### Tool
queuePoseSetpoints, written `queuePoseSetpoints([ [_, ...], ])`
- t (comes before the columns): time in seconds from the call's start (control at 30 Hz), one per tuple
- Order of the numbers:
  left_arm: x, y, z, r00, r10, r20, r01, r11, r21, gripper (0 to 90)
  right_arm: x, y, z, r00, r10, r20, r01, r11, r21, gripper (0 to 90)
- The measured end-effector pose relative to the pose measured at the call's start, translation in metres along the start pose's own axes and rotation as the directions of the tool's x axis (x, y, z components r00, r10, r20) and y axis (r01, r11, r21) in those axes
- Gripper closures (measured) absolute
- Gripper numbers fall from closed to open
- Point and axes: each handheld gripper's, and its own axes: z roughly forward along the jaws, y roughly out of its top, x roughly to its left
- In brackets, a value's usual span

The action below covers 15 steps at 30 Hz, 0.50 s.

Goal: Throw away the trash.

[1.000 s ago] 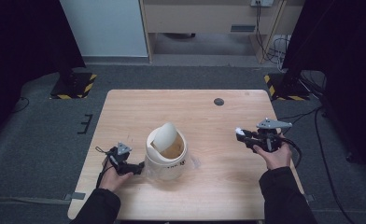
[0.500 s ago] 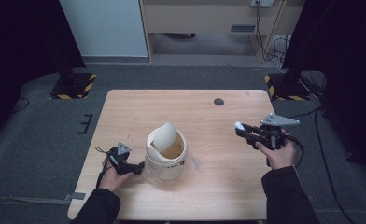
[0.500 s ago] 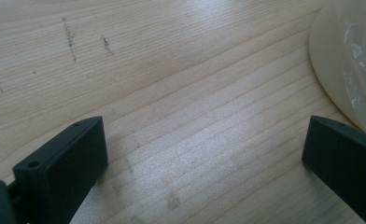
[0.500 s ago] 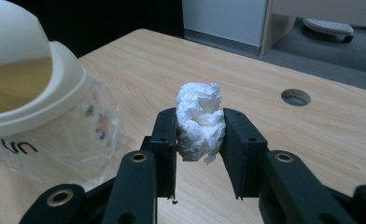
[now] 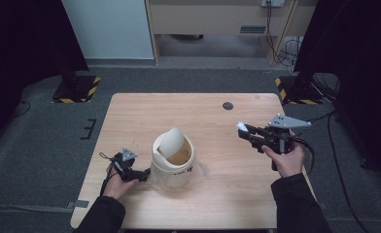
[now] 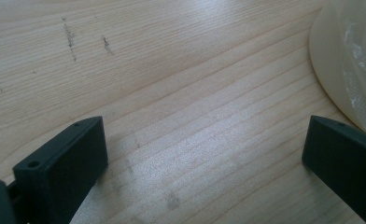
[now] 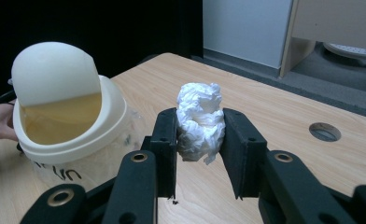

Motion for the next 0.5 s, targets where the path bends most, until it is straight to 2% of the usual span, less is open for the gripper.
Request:
queuePoseSetpoints([
  [0.1,0.000,0.000,0.000,1.0000,0.000,0.000,0.000,1.0000,0.000,0.0,0.005,0.003,0.006,0.9998,0.002,-0.018,-0.002,1.0000,-0.003,67.3],
  [0.23,0.000,0.000,0.000,1.0000,0.000,-0.001,0.000,1.0000,0.000,0.0,0.013,0.010,0.013,0.9992,-0.020,-0.036,0.020,0.9998,-0.001,67.2],
  [0.4,0.000,0.000,0.000,1.0000,0.000,0.000,0.000,1.0000,0.000,0.0,0.023,0.020,0.019,0.9953,-0.030,-0.092,0.027,0.9992,-0.030,67.2],
  [0.5,0.000,0.000,0.000,1.0000,0.000,0.000,0.000,1.0000,0.000,0.0,0.027,0.027,0.021,0.9940,-0.039,-0.102,0.035,0.9986,-0.039,67.2],
])
